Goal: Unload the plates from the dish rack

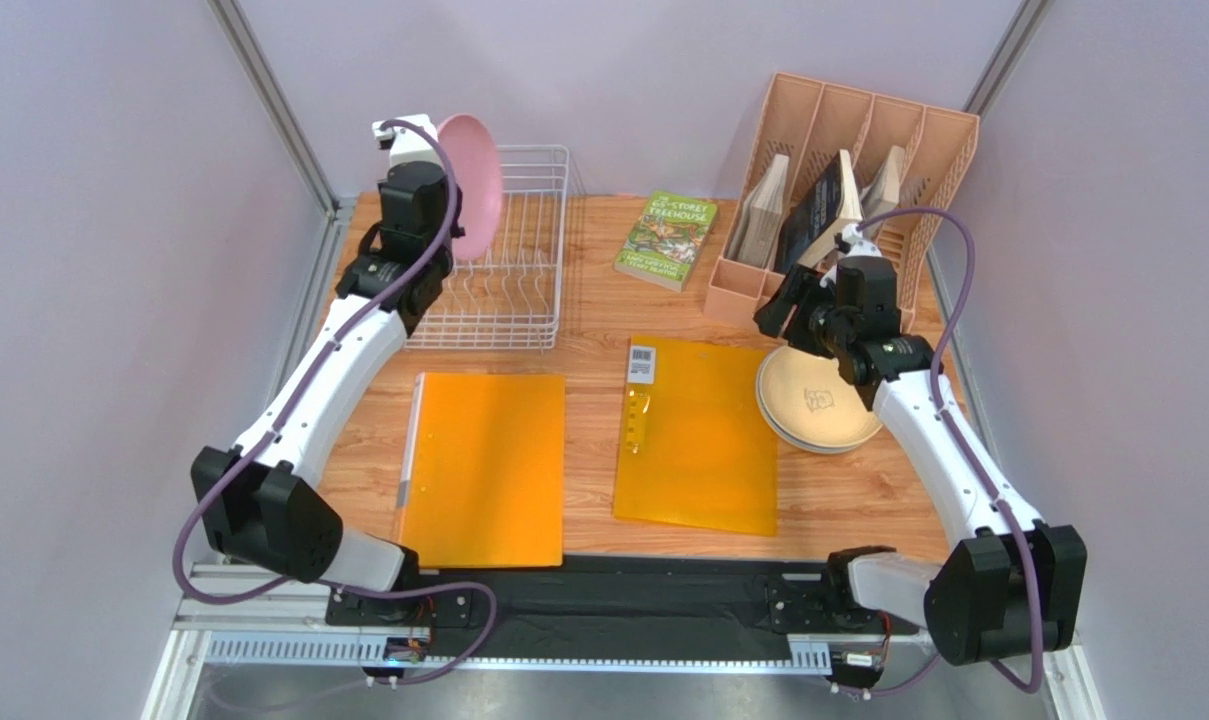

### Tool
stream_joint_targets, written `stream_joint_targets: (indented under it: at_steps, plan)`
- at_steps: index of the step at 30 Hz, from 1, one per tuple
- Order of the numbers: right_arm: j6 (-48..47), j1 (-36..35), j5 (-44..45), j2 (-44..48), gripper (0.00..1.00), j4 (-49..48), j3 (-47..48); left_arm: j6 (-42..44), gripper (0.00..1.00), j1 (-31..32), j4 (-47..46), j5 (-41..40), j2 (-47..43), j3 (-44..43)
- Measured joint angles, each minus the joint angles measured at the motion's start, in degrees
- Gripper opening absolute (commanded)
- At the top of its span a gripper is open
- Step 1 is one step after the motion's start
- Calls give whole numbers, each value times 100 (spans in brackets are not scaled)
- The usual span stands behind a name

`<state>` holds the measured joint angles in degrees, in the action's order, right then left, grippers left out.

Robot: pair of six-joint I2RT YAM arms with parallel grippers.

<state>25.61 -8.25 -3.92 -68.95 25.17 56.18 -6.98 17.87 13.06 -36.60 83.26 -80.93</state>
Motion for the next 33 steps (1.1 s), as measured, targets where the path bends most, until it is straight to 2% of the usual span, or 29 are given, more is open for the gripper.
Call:
stream_joint_targets:
  at_steps: [5,10,19,27,28,30,32,33]
  plan:
    - [0,-37,-774,120,67,-382,-74,-1156,0,17,254,2144,-170,151]
    - [85,-59,-1414,111,68,-901,-122,-1906,0,201,214,3650,63,629]
    - [402,-216,-2024,-501,69,-1906,-129,-2542,0,728,-72,4747,221,962]
    - [570,-426,-2404,-1082,68,-2435,-127,-2889,0,833,-669,5386,334,1093]
    - [586,-455,-2430,-1102,66,-2481,-125,-2909,0,855,-713,5434,385,1093]
    - [590,-505,-2476,-1161,55,-2511,-85,-2931,0,901,-767,5515,479,1093]
    - [579,-538,-2524,-1287,33,-2529,2,-2946,0,931,-820,5626,562,1093]
    - [544,-551,-2549,-1349,8,-2529,44,-2962,0,944,-837,5689,592,1093]
